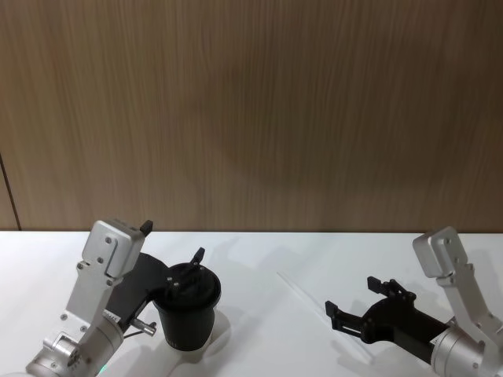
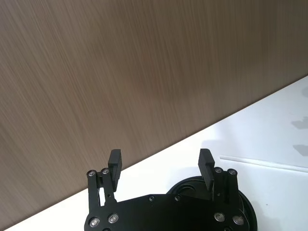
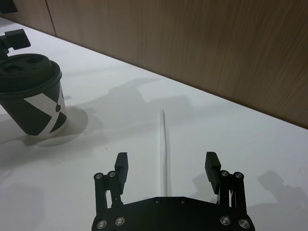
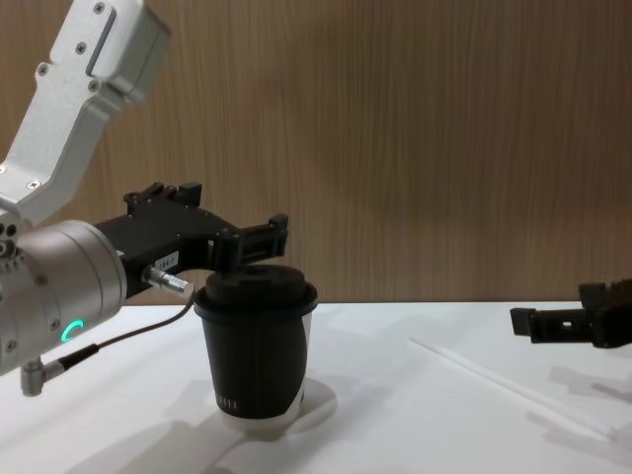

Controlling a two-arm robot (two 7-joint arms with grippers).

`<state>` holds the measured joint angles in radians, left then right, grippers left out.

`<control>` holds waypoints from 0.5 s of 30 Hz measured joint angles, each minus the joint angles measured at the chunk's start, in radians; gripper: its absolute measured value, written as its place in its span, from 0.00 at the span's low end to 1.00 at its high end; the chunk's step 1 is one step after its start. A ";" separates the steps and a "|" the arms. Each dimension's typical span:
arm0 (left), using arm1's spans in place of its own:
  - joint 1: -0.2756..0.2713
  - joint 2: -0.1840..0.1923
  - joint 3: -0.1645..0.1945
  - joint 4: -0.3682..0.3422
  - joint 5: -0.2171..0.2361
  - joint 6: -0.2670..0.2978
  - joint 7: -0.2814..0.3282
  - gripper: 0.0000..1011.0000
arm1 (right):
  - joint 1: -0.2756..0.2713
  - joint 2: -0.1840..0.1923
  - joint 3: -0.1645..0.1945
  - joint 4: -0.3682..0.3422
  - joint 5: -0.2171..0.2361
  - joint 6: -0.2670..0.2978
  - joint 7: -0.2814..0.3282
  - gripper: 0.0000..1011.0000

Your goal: Pick up the straw with one hand, pass it to the other hand, and insert it into the cup.

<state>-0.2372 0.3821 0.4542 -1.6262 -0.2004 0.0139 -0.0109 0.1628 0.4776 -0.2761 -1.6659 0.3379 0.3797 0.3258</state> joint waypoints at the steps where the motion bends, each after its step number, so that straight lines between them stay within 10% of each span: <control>1: 0.000 0.000 0.000 0.000 0.000 0.000 0.000 0.99 | 0.002 0.000 -0.001 0.002 0.000 0.002 0.001 0.99; 15: 0.000 0.000 0.000 0.000 0.000 0.000 0.000 0.99 | 0.036 0.011 -0.028 0.055 -0.001 0.033 0.017 0.99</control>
<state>-0.2371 0.3821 0.4542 -1.6262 -0.2004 0.0139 -0.0109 0.1992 0.4882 -0.3044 -1.6110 0.3372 0.4123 0.3425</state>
